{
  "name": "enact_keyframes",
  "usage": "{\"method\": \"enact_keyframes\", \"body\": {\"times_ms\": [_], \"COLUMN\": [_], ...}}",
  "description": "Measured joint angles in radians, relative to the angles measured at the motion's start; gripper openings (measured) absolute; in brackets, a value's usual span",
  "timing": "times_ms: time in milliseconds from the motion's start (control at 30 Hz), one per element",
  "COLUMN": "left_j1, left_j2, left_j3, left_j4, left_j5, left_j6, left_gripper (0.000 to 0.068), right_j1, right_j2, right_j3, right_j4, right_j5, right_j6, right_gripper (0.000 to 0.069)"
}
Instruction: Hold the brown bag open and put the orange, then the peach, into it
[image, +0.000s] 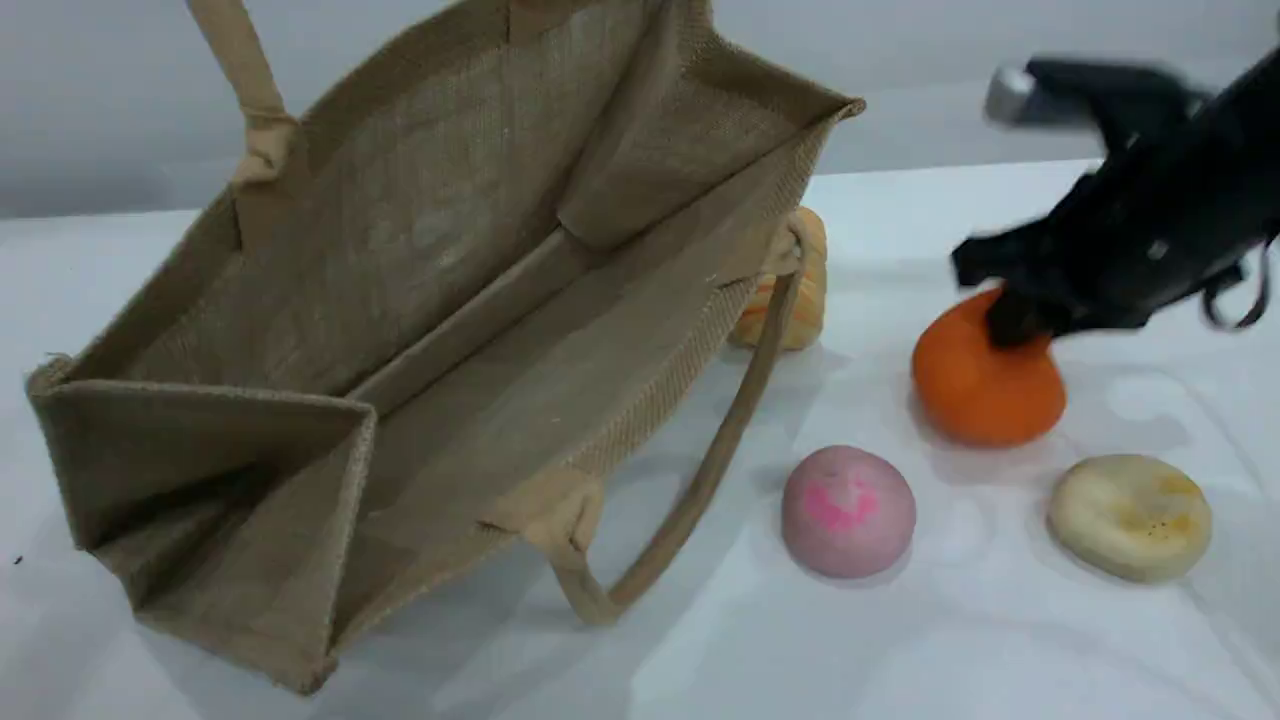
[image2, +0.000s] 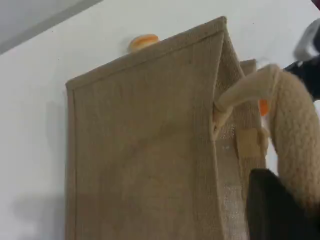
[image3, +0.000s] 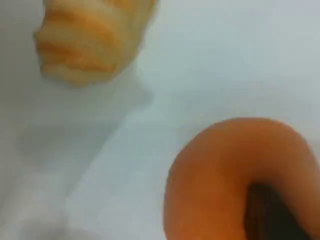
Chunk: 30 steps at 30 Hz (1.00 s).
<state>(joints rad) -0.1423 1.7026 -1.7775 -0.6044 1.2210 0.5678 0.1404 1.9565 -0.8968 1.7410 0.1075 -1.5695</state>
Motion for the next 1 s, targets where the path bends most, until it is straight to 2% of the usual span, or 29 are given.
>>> {"method": "enact_keyframes", "body": {"times_ms": [100,200,400,533,633,767,900,1000], "left_j1": [0.000,0.000,0.000,0.000,0.000,0.000,0.000,0.000], "left_j2": [0.000,0.000,0.000,0.000,0.000,0.000,0.000,0.000], "left_j3": [0.000,0.000,0.000,0.000,0.000,0.000,0.000,0.000], "left_j4": [0.000,0.000,0.000,0.000,0.000,0.000,0.001,0.001], "left_j5": [0.000,0.000,0.000,0.000,0.000,0.000,0.000,0.000], "left_j6": [0.000,0.000,0.000,0.000,0.000,0.001,0.000,0.000], "left_gripper": [0.0071,0.0071,0.0071,0.0071,0.0071,0.0071,0.0071,0.0071], "right_j1": [-0.001,-0.001,0.000,0.019,0.072,0.172,0.261,0.294], "right_j2": [-0.115,-0.231,-0.417,-0.431,-0.428,-0.411,-0.368,-0.319], "right_j3": [0.037,0.078,0.105,0.104,0.104,0.102,0.086,0.046], "right_j4": [0.002,0.002,-0.001,-0.020,-0.027,0.001,0.001,0.003], "right_j5": [-0.022,0.027,0.311,0.503,0.590,0.596,0.489,0.469], "right_j6": [0.000,0.000,0.000,-0.001,-0.001,-0.001,0.000,0.000], "right_gripper": [0.0039,0.0039,0.0039,0.0039,0.0039,0.0039,0.0039,0.0039]}}
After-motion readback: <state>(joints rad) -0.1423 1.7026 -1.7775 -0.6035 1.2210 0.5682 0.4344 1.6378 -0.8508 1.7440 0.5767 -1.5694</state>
